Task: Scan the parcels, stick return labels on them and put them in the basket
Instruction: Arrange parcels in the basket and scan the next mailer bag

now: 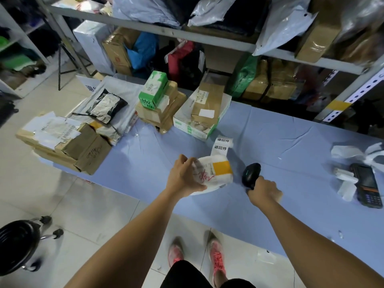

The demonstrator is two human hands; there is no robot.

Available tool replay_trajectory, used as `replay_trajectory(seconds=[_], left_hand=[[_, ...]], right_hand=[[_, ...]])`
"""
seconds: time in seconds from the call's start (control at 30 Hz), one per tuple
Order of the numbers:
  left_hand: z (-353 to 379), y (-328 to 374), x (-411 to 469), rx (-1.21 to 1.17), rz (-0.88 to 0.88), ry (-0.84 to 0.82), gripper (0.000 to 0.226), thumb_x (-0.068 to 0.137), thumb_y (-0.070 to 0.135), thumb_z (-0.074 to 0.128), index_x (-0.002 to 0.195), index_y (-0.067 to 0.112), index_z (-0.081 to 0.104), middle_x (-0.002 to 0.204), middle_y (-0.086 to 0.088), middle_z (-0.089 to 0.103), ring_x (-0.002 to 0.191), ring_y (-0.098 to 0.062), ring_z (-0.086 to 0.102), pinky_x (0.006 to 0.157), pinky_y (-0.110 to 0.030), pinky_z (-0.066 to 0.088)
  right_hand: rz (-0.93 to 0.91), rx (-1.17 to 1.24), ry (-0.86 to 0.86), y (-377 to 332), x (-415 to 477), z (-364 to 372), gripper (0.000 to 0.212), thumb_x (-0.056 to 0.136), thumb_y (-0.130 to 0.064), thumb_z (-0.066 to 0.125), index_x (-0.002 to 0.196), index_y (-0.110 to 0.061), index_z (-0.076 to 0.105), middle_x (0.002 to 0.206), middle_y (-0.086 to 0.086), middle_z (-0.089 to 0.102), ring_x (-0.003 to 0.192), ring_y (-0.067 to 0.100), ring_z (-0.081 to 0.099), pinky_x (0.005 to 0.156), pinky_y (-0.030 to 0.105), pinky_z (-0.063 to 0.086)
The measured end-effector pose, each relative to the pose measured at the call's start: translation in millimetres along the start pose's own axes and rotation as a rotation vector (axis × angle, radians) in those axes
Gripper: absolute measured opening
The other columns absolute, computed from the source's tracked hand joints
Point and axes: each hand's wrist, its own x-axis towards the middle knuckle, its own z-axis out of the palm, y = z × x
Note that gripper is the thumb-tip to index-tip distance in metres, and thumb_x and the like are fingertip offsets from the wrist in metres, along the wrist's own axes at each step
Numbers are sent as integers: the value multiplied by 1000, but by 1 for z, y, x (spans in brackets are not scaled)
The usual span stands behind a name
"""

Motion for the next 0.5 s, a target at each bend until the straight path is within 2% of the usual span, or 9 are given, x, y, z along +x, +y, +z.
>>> replay_trajectory(seconds=[0.07,0.1,0.17,0.23,0.3,0.37,0.5], left_hand=[[4,0,-1,-44,-14,53,82,52,38,88,124,24,52,112,6,38,107,-17,48,81,-32,52],[6,0,-2,-52,-13,79,83,52,38,88,125,21,52,112,5,38,109,-17,46,82,-31,51],[9,0,-4,-74,-29,146,84,51,38,88,124,17,52,110,6,38,107,-16,45,80,-28,49],[10,0,-5,-129,-63,235,84,49,39,90,121,13,53,109,6,40,106,-18,46,78,-29,50],[11,0,-3,-157,-94,306,85,48,40,91,119,11,53,109,4,41,106,-21,46,80,-32,51],[11,-1,-2,-167,-110,353,90,47,41,92,122,11,52,111,1,43,105,-21,46,80,-35,52],[12,-5,1,-188,-74,426,94,42,41,94,119,10,51,111,0,46,104,-20,45,76,-32,51]], right_hand=[[9,257,31,-8,-5,-16,33,92,-43,57,107,-14,52,102,8,64,102,28,61,69,31,44],[-8,446,24,-13,-8,-25,29,92,-40,56,96,-12,52,94,8,64,89,28,64,65,31,46],[-94,776,10,-24,-18,-47,20,89,-30,56,80,-12,55,76,7,63,62,22,59,53,31,48],[-173,961,-24,-35,-30,-70,17,84,-28,59,76,-13,61,66,6,60,52,18,55,54,38,51],[-221,1022,-82,-45,-41,-88,27,76,-35,64,76,-8,64,60,5,58,47,18,54,53,40,52],[-274,926,-103,-51,-50,-101,37,72,-40,67,75,-3,63,55,4,57,43,17,55,50,35,52],[-330,805,-90,-55,-65,-109,36,77,-39,68,74,-3,64,51,2,58,42,17,58,50,34,55]])
